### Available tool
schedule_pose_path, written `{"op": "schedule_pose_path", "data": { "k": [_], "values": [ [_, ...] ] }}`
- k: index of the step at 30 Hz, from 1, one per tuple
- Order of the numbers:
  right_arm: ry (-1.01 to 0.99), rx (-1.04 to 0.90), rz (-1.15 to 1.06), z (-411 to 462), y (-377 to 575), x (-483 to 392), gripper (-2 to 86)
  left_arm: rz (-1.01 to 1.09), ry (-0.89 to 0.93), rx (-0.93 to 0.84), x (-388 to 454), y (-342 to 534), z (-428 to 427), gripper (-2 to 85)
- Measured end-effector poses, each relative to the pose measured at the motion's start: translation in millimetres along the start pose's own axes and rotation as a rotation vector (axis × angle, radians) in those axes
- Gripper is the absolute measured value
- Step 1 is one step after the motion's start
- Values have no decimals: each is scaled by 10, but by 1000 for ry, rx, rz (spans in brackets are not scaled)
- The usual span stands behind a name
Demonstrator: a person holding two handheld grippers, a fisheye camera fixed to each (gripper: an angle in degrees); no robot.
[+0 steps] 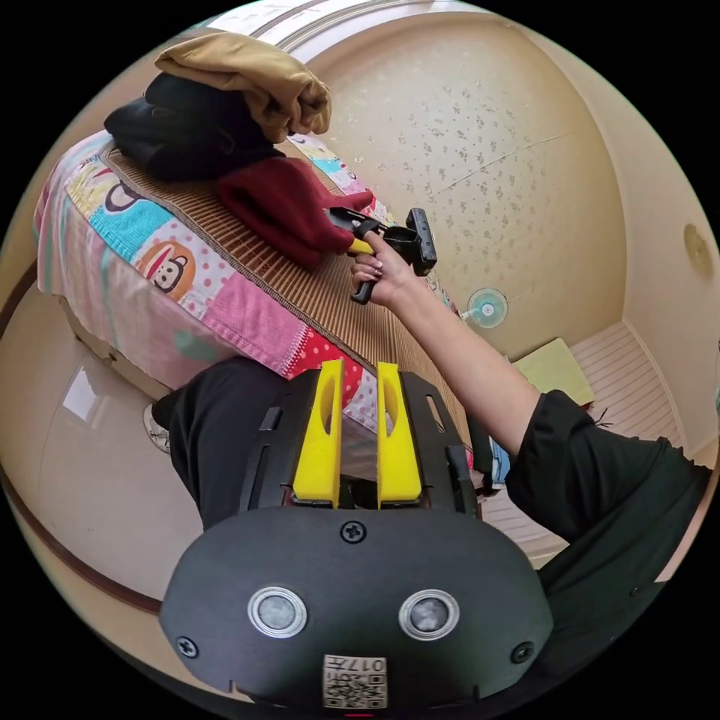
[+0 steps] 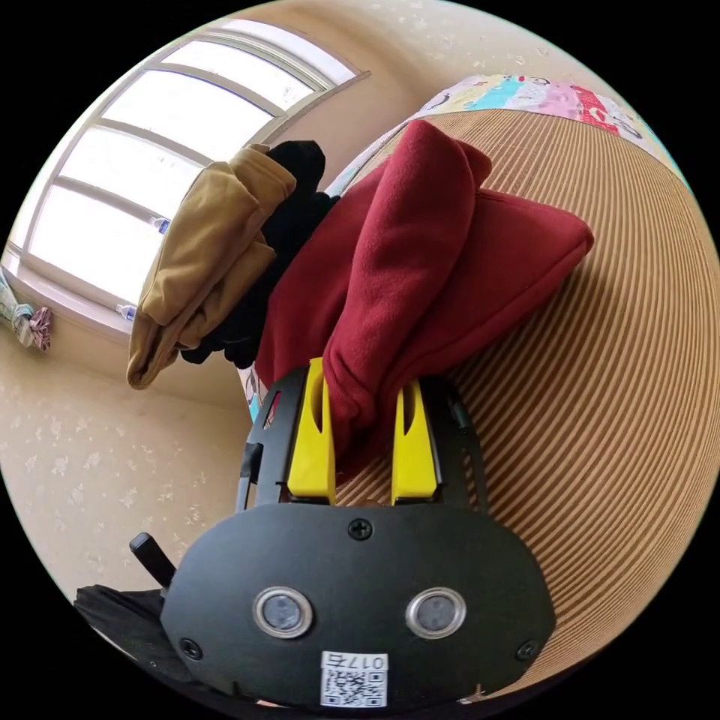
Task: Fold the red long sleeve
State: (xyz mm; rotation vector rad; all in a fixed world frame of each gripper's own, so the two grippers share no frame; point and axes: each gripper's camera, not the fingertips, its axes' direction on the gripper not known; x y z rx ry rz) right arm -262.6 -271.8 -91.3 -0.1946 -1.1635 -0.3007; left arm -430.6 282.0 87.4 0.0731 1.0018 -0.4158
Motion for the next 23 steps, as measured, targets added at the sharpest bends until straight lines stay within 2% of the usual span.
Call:
{"op": "schedule_pose_path", "data": {
  "k": [3, 6, 8, 10, 12, 13, 14, 17, 20, 23],
  "values": [
    [-7, 15, 30, 26, 23, 8, 125, 21, 1, 11, -14, 69, 87, 77],
    [-135, -9, 127, -209, 348, 258, 119, 61, 3, 7, 80, 159, 211, 77],
    [-254, 8, 104, -542, 942, 411, 99, 119, -28, 47, 228, 272, 212, 77],
    [-215, 24, 72, -846, 1532, 496, 89, 236, -111, 131, 508, 473, 179, 75],
    [-50, 21, 66, -1205, 2163, 564, 100, 320, -162, 170, 709, 615, 207, 74],
    [152, 43, 99, -1480, 2585, 604, 110, 380, -186, 190, 839, 708, 242, 73],
    [349, 109, 158, -1804, 3019, 664, 119, 408, -202, 209, 902, 761, 253, 72],
    [662, 348, 349, -2720, 4100, 903, 127, 524, -228, 357, 1189, 1039, 247, 56],
    [895, 543, 575, -3430, 5081, 1257, 120, 571, -121, 381, 1379, 1106, 335, 49],
    [1003, 600, 766, -3666, 5818, 1807, 108, 583, -21, 320, 1544, 1076, 562, 51]
  ]
}}
